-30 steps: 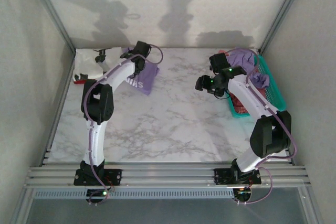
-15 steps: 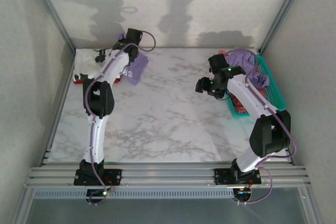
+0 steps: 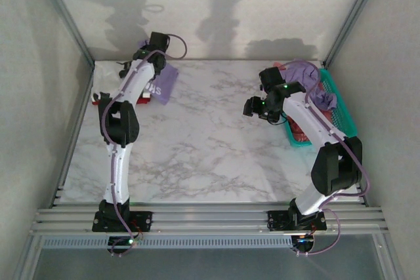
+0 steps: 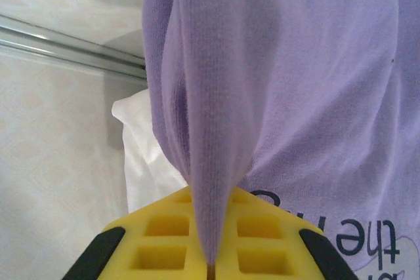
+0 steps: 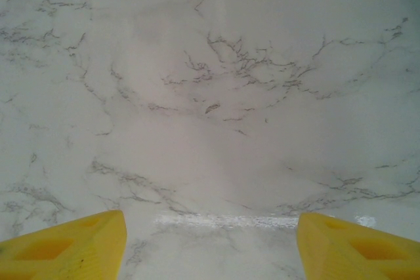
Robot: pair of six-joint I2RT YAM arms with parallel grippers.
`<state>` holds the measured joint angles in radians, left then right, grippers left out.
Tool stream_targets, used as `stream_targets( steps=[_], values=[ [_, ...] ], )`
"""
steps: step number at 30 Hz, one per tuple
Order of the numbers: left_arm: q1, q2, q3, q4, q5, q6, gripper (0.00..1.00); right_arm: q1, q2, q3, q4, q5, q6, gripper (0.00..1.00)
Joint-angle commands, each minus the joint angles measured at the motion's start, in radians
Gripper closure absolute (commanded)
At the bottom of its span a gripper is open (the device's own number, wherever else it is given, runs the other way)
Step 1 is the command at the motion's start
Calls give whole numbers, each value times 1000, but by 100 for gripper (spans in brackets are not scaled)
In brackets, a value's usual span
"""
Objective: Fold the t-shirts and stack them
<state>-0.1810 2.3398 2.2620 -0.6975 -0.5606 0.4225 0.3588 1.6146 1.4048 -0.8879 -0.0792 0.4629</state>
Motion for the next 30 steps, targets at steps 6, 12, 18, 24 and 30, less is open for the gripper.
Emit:
stream_targets(
  steps=[6,12,18,24,30],
  values=[
    [32,-83,76,-58,-1,-7,100,12,11,44,-31,-10,-3,30],
    [32,-123,91,-66,91,-43,100,14,11,46,-32,-9,-3,30],
    [40,-146,101,-47,68,-29,100,15,9,58,-36,-11,-3,30],
    [78,-149,122,-74,94,-62,100,14,6,66,-50,-5,-8,30],
    [124,-148,102,-88,118,-75,100,15,4,80,-60,-5,-11,30]
  ],
)
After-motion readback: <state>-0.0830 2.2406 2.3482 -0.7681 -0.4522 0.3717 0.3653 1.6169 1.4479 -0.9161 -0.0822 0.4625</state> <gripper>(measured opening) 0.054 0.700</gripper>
